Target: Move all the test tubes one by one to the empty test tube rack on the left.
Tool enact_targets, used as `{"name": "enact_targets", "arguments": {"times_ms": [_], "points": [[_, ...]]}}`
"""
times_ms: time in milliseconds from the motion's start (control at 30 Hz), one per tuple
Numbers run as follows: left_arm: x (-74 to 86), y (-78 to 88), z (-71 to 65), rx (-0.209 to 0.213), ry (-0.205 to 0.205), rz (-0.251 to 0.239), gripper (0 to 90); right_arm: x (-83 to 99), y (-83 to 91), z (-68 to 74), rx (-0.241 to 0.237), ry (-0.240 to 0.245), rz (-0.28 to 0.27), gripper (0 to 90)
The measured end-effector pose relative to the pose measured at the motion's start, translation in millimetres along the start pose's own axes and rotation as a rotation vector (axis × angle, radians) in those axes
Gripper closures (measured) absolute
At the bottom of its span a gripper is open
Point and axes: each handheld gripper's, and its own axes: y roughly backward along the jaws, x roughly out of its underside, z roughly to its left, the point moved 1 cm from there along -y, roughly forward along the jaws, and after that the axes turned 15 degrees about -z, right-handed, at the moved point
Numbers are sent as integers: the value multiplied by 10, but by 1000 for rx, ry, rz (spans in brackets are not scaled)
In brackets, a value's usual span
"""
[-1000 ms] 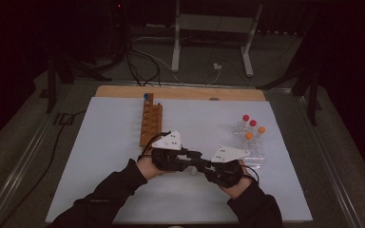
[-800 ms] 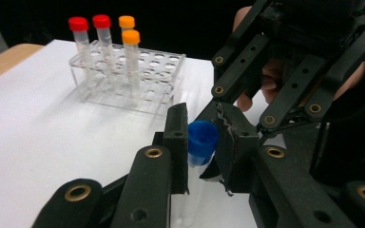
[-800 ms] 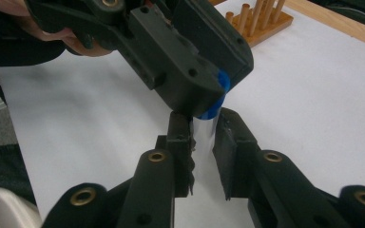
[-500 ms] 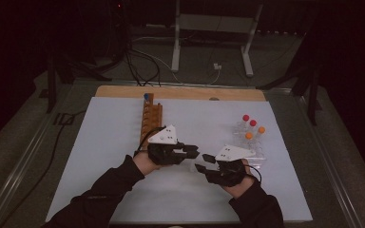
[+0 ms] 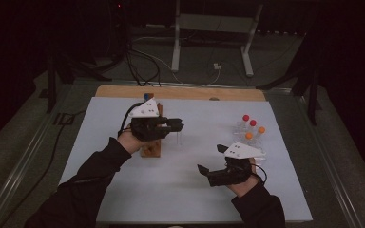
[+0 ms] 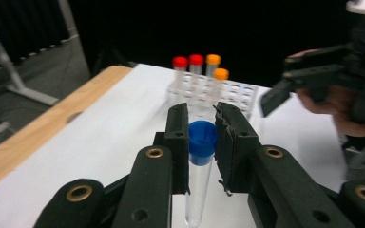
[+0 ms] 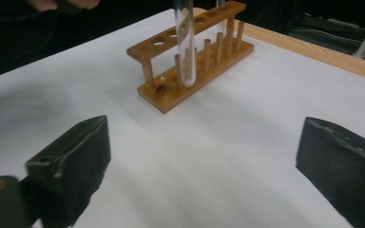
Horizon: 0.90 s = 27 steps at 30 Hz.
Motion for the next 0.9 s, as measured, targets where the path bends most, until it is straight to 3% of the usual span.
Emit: {"name": "enact_targets", "arguments": {"times_ms": [567, 900], "points": [[-170, 322, 618, -220, 8, -26, 773, -12, 27, 6, -16, -1, -29, 0], [-171, 368, 950, -339, 10, -16, 773, -3, 27, -1, -14, 4, -32, 0]]}}
